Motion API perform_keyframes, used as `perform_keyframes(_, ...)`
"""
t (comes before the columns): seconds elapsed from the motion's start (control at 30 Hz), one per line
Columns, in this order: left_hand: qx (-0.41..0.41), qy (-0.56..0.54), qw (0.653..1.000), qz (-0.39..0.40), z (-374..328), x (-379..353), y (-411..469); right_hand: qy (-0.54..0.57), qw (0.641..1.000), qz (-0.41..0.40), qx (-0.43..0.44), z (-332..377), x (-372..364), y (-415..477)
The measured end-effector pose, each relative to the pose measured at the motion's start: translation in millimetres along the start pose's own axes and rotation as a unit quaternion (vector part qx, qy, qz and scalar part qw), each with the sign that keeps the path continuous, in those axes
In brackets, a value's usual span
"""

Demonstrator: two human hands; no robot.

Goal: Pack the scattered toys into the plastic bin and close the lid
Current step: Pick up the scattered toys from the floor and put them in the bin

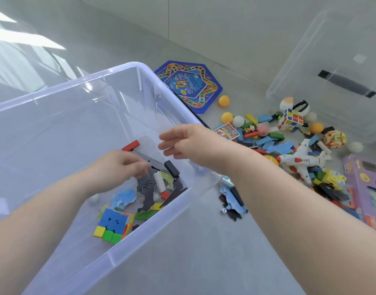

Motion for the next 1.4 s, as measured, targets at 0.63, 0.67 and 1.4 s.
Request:
perform_keyframes(0.63, -0.414, 0.217, 0.877, 0.110, -231, -240, -57, -0.049, 0.877, -0.278, -0.388, -412, 112, -262)
perform_keyframes(0.67, -0.397, 0.229, 0.881, 0.120, -227, -265, -52, -0.051, 0.881, -0.272, -0.383, -413, 106, -261)
perform_keyframes(1.4, -0.355, 0.437, 0.796, 0.222, -273, -508, 2, -0.080, 0.861, -0.315, -0.390, -473, 174, -281)
Point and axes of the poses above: each hand's wrist, its own y-axis towards the middle knuckle, its own x-axis out of the back of the hand, z = x × y, the point moved 10 cm from there along y, towards the middle knuckle
